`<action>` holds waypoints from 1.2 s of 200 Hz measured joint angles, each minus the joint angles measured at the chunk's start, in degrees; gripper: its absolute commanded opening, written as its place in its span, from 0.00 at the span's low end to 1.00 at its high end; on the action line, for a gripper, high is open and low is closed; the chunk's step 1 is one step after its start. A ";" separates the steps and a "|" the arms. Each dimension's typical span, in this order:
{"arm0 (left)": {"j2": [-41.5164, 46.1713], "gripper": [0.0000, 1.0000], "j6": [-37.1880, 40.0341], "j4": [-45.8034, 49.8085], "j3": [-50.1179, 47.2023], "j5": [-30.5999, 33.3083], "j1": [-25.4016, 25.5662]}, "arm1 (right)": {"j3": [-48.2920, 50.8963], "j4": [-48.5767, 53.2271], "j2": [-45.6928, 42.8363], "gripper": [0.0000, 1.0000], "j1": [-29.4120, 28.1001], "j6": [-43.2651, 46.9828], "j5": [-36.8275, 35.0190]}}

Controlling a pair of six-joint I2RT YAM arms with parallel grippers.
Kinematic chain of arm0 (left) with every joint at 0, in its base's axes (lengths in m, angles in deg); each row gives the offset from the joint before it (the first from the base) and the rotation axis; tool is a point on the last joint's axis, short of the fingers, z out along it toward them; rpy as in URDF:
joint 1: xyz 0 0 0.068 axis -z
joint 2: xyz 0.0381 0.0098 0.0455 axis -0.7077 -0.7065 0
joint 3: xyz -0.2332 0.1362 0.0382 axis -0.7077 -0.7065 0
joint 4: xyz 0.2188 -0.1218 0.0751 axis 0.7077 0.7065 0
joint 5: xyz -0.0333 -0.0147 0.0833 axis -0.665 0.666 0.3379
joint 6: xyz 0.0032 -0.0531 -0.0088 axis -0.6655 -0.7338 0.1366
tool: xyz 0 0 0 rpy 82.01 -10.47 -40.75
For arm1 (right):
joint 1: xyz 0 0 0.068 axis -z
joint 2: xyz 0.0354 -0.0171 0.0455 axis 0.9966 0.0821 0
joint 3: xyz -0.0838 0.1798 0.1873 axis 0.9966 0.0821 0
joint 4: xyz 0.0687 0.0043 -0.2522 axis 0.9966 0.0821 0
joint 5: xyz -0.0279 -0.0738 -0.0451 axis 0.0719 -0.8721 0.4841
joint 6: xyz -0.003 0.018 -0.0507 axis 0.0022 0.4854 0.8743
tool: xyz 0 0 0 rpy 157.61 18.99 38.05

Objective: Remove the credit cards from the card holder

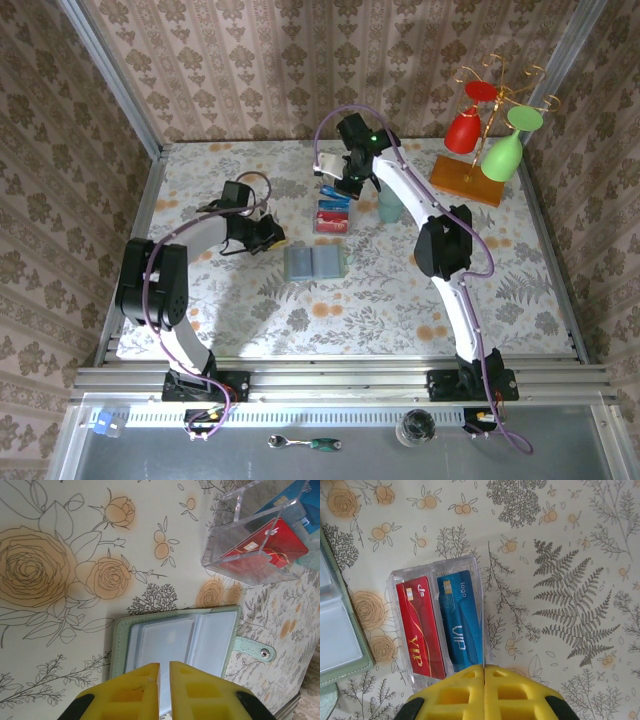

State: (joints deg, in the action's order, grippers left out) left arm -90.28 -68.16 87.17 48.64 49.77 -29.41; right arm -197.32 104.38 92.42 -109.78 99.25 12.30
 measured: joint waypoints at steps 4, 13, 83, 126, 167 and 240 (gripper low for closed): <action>-0.02 0.13 0.00 0.11 0.00 -0.02 0.00 | 0.00 0.00 0.15 0.00 0.00 0.02 0.00; -0.04 0.13 0.00 0.26 0.02 0.00 0.00 | 0.00 0.02 0.42 0.01 0.02 0.04 0.00; -0.04 0.13 0.00 0.48 0.66 -0.17 0.00 | 0.00 0.00 0.59 0.14 0.02 -0.07 -0.11; -0.07 0.13 0.00 0.37 0.66 -0.70 0.00 | 0.02 -0.02 0.59 0.14 0.02 -0.90 -0.28; -0.63 0.13 0.00 0.33 0.79 -1.27 0.00 | 4.66 -1.70 -1.29 0.16 -0.15 -5.35 0.31; -1.20 0.13 -0.09 -1.29 0.85 -1.55 0.00 | 23.87 -14.84 -13.33 0.20 -3.37 -26.34 5.18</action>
State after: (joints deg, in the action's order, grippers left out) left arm -91.49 -68.25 85.89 49.49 48.22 -29.41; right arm -173.45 89.54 79.09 -113.15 72.91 17.48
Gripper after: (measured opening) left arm 0.130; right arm 0.192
